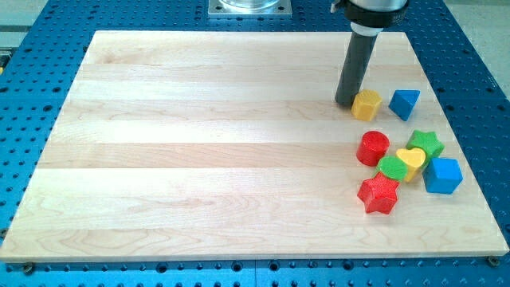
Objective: Place the arm below the red star
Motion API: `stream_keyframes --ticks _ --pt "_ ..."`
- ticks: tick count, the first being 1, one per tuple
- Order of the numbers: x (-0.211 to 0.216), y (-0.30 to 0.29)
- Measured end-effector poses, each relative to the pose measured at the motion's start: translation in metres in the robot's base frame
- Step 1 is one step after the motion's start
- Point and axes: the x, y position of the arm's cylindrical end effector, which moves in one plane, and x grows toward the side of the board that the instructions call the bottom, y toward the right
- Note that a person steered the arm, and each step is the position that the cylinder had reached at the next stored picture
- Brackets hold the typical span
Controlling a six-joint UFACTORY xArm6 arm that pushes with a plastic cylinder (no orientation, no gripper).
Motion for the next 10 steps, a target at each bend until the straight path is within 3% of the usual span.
stream_keyframes --ticks 2,4,10 --pt "0.004 0.025" --pt "0.004 0.003" --pt "0.008 -0.215"
